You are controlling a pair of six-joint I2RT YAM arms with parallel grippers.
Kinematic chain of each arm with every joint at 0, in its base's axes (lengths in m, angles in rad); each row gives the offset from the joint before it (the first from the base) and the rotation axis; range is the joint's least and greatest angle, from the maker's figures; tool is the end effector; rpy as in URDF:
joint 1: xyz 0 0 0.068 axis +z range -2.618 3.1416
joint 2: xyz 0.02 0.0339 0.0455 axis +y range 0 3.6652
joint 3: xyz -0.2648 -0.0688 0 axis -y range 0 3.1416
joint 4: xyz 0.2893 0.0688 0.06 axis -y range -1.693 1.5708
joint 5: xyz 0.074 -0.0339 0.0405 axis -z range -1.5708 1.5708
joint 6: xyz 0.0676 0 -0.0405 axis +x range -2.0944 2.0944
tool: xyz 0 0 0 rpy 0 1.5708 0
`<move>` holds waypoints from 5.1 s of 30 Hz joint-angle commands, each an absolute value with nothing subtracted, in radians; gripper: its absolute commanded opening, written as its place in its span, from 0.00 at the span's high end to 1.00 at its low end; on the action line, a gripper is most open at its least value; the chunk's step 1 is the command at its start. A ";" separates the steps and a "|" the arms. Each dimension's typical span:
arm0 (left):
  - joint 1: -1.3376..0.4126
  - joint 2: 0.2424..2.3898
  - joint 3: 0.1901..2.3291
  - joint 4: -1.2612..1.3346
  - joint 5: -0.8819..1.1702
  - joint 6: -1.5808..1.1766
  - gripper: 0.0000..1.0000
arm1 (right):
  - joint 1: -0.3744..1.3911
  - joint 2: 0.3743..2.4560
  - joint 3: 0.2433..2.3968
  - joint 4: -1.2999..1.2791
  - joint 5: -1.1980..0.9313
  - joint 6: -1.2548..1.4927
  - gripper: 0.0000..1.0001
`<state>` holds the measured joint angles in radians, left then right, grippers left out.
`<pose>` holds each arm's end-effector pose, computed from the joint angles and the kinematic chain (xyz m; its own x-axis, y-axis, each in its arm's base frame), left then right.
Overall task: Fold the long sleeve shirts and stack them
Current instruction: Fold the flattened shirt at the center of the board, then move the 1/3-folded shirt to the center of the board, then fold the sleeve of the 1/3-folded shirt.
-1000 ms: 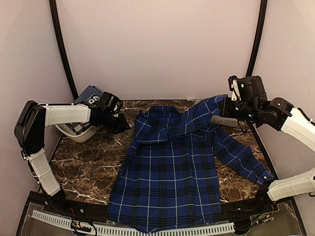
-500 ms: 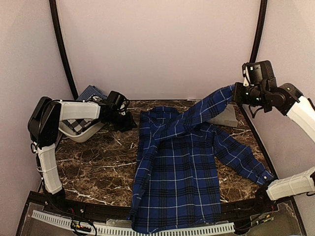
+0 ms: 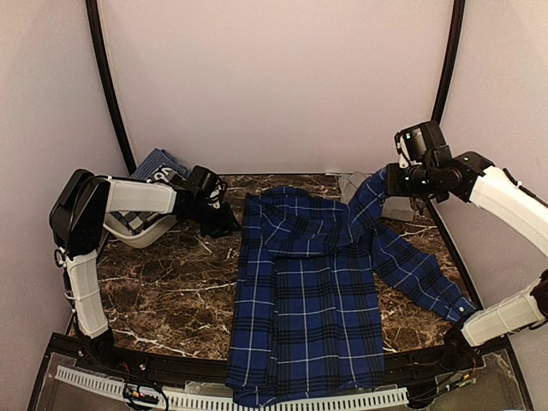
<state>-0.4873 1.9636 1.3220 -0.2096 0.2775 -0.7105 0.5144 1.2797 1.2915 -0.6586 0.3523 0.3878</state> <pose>0.4160 -0.2414 0.1285 -0.9015 -0.2322 -0.3652 0.0289 0.8098 -0.5860 0.3094 0.1481 0.3477 -0.5697 0.0857 -0.8174 -0.0072 0.9940 0.1093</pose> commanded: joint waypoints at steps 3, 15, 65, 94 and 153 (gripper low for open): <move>-0.499 1.959 1.362 -0.089 0.302 -0.706 0.70 | 0.509 1.308 1.116 -0.517 0.186 0.449 1.00; -0.552 2.230 1.605 -0.030 0.300 -0.779 0.70 | 0.536 1.385 1.084 -0.425 0.113 0.442 1.00; -0.464 2.230 1.897 -0.214 0.456 -0.666 0.70 | 0.950 1.595 1.343 -0.361 0.193 0.277 1.00; -0.582 2.667 2.307 -0.081 0.329 -0.874 0.79 | 1.124 1.467 1.308 -0.447 0.221 0.255 1.00; -0.437 1.474 0.873 -0.183 0.265 -0.634 0.56 | 1.154 1.935 1.486 -0.199 -0.261 0.365 0.53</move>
